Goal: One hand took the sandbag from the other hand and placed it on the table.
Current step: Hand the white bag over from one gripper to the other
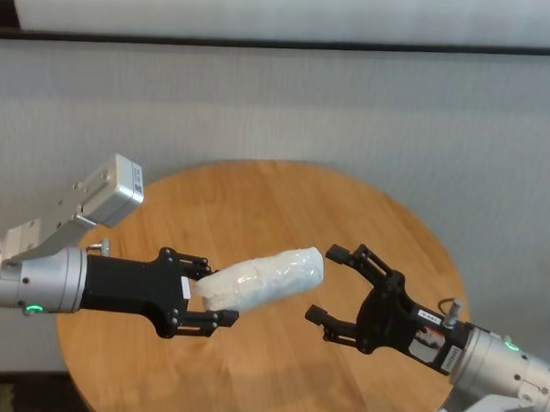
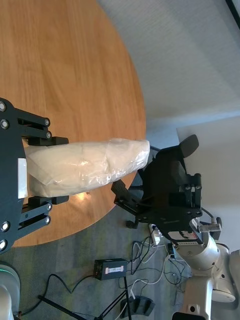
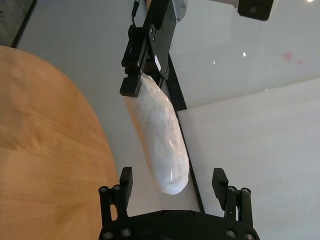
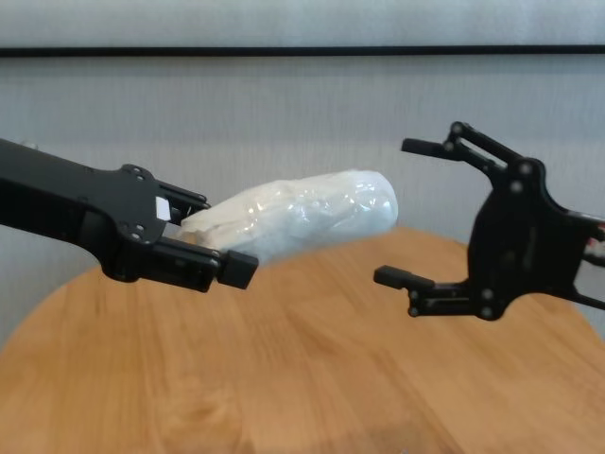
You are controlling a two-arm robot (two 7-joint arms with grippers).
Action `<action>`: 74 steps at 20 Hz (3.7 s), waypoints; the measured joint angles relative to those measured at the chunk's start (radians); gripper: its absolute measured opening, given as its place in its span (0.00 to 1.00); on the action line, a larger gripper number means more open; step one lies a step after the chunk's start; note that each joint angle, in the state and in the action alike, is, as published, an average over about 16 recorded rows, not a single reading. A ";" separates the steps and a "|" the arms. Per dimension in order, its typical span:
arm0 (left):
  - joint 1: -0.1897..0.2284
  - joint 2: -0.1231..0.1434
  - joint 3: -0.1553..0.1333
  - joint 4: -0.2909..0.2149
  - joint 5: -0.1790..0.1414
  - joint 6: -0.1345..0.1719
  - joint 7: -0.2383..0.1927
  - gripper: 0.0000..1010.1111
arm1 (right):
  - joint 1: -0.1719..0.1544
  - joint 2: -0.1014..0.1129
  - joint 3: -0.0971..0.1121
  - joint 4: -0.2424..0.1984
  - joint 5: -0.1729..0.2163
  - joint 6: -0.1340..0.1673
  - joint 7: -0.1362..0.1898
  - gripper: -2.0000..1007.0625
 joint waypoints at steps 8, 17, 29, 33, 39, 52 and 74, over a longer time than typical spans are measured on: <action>0.000 0.000 0.000 0.000 0.000 0.000 0.000 0.56 | 0.038 -0.018 -0.031 0.022 -0.035 0.028 -0.008 0.99; 0.000 0.000 0.000 0.000 0.000 0.000 0.000 0.56 | 0.072 -0.035 -0.059 0.043 -0.052 0.055 -0.015 0.99; 0.000 0.000 0.000 0.000 0.000 0.000 0.000 0.56 | 0.102 -0.042 -0.087 0.054 -0.053 0.084 -0.019 0.99; 0.000 0.000 0.000 0.000 0.000 0.000 0.000 0.56 | 0.107 -0.039 -0.097 0.055 -0.054 0.091 -0.022 0.99; 0.000 0.000 0.000 0.000 0.000 0.000 0.000 0.56 | 0.116 -0.036 -0.112 0.056 -0.053 0.100 -0.029 0.99; 0.000 0.000 0.000 0.000 0.000 0.000 0.000 0.56 | 0.130 -0.031 -0.138 0.056 -0.051 0.119 -0.044 0.99; 0.000 0.000 0.000 0.000 0.000 0.000 0.000 0.56 | 0.143 -0.018 -0.165 0.051 -0.012 0.152 -0.031 0.99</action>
